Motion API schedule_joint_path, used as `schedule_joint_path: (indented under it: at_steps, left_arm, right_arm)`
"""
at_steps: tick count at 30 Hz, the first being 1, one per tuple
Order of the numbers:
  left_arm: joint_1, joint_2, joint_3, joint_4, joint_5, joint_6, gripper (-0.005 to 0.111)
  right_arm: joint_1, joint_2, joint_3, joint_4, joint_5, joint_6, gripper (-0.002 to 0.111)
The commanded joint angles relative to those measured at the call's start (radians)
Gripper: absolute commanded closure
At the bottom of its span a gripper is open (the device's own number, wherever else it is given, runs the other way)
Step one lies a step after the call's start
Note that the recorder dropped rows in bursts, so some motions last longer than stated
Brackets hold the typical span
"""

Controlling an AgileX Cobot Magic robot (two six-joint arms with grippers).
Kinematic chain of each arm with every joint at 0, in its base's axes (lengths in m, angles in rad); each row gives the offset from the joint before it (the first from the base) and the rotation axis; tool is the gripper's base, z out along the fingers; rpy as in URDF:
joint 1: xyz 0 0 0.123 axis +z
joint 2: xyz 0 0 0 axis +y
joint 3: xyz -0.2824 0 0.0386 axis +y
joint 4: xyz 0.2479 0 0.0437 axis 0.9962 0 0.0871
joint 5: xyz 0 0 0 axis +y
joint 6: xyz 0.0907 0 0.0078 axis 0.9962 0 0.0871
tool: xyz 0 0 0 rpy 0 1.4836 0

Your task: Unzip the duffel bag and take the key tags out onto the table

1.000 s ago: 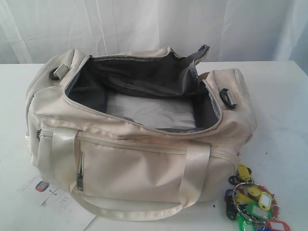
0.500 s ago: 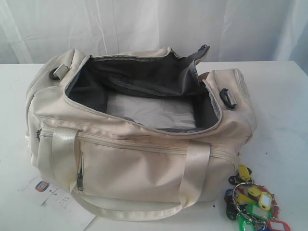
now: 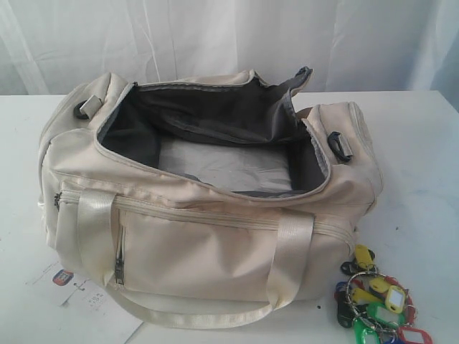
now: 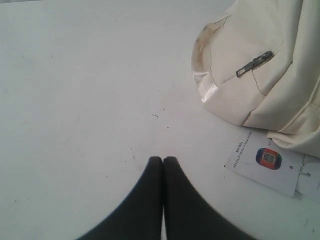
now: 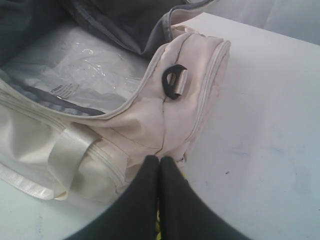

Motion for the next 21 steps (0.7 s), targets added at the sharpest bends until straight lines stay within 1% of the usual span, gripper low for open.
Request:
schedule_joint_path:
  at_steps: [1, 8, 14, 21]
  left_arm:
    - [-0.007, -0.005, 0.005, -0.014, 0.001, 0.042, 0.107]
    - [-0.007, -0.005, 0.005, -0.014, 0.001, 0.042, 0.107]
    - [-0.060, -0.005, 0.005, -0.011, 0.001, 0.044, 0.107]
    - [-0.064, -0.005, 0.005, -0.011, 0.001, 0.044, 0.107]
  right_arm:
    - [-0.002, -0.004, 0.005, -0.003, -0.010, 0.005, 0.108]
    - [-0.002, -0.004, 0.005, -0.003, -0.010, 0.005, 0.108]
    - [-0.002, -0.004, 0.005, -0.003, -0.010, 0.005, 0.108]
    - [-0.002, -0.004, 0.005, -0.003, -0.010, 0.005, 0.108]
